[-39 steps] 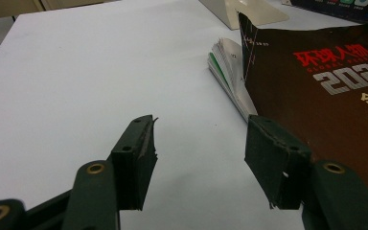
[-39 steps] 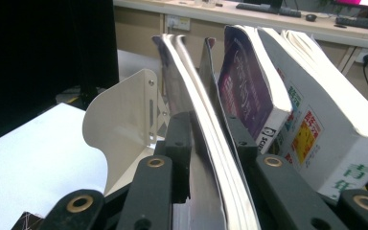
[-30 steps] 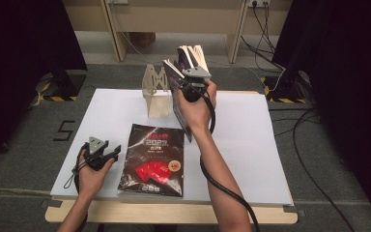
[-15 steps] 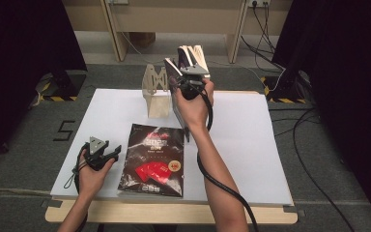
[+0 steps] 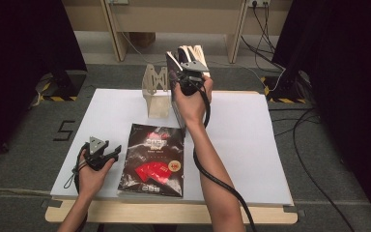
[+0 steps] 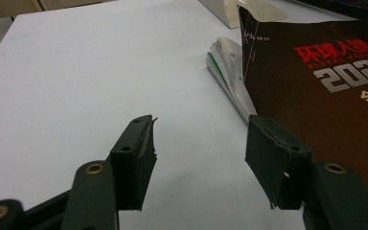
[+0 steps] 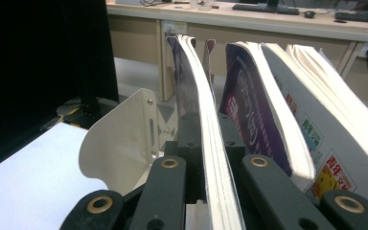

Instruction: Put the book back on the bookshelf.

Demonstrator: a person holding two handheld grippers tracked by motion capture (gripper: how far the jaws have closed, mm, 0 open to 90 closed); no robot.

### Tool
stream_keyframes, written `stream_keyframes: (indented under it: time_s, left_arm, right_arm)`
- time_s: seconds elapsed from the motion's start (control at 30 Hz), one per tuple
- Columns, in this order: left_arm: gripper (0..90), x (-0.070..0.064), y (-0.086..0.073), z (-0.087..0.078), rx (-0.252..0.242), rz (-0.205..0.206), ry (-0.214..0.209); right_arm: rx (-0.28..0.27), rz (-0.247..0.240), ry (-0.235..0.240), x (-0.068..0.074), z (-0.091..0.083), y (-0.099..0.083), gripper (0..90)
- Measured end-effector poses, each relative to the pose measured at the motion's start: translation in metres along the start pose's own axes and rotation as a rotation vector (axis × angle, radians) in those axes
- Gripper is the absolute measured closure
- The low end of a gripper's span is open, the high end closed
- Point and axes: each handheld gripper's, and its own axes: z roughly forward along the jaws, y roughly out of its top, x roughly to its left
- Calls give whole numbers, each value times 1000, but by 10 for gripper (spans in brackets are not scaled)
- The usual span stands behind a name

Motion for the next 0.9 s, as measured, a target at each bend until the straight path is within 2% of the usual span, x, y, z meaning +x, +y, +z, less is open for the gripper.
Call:
stream_keyframes:
  time_s: [0.4, 0.87, 0.9]
  left_arm:
    - [428, 0, 0, 0, 3, 6, 2]
    - [427, 0, 0, 0, 2, 5, -2]
    - [427, 0, 0, 0, 2, 5, -2]
  right_arm:
    - [-43, -19, -46, 4, 9, 8, 845]
    - [-57, -41, -75, 9, 27, 12, 845]
    - [-54, -32, -76, 10, 28, 12, 845]
